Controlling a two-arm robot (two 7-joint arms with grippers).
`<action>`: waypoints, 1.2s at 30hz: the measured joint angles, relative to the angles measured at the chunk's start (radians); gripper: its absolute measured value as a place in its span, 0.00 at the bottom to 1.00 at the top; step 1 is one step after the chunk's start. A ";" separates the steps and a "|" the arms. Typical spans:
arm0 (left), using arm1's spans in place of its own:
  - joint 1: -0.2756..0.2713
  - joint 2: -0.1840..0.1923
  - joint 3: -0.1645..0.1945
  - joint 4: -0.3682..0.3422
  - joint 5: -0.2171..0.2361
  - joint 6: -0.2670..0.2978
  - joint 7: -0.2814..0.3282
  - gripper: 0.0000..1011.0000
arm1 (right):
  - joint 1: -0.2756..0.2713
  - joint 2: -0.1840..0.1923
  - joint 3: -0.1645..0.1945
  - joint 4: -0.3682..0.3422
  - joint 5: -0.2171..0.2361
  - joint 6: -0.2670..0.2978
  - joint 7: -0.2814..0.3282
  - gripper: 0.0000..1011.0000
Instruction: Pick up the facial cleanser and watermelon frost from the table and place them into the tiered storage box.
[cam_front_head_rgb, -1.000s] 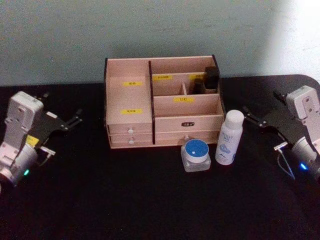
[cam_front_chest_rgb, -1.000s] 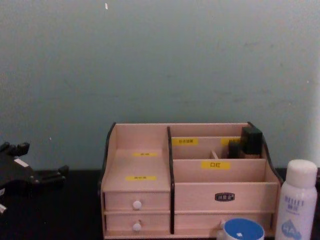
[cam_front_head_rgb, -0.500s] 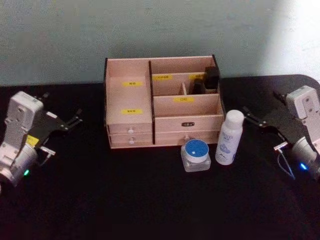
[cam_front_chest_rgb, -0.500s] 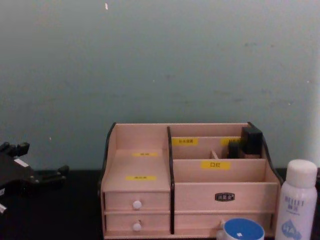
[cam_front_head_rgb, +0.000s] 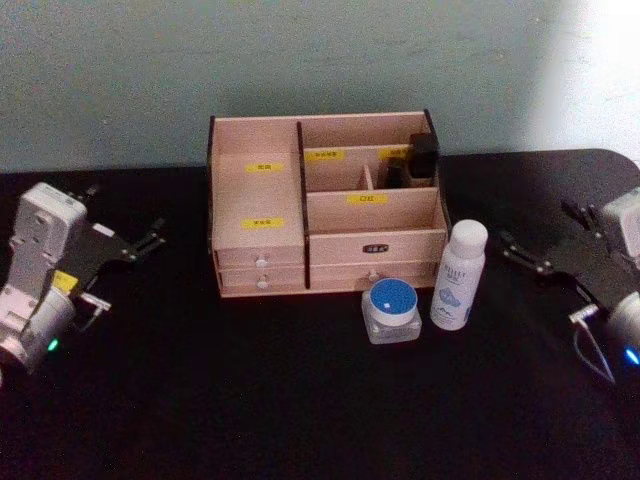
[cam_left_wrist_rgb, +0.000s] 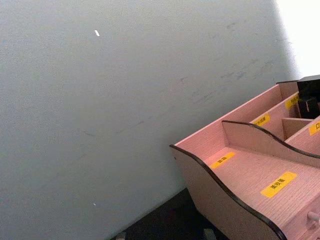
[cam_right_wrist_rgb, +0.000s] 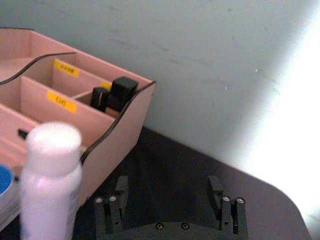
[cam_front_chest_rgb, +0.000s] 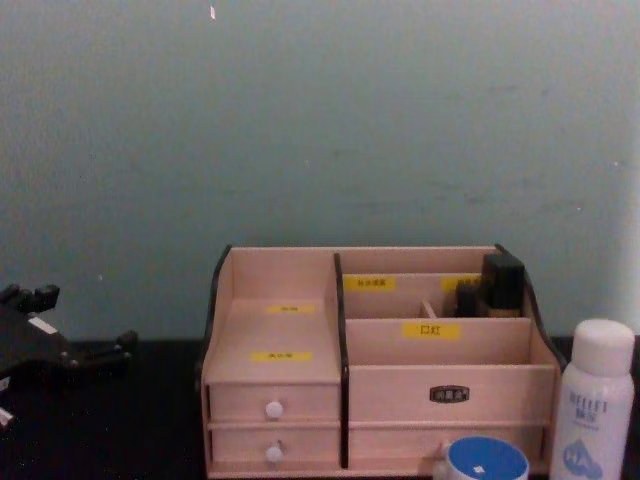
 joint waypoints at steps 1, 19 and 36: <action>0.000 0.000 0.000 0.000 0.000 0.000 0.000 0.99 | -0.010 0.005 0.004 -0.007 0.003 0.002 0.002 0.99; 0.000 0.000 0.000 0.000 0.000 0.000 0.000 0.99 | -0.271 0.101 0.102 -0.238 0.157 0.069 0.140 0.99; 0.000 0.000 0.000 0.000 0.000 0.000 0.000 0.99 | -0.187 -0.038 0.071 -0.183 0.185 0.127 0.198 0.99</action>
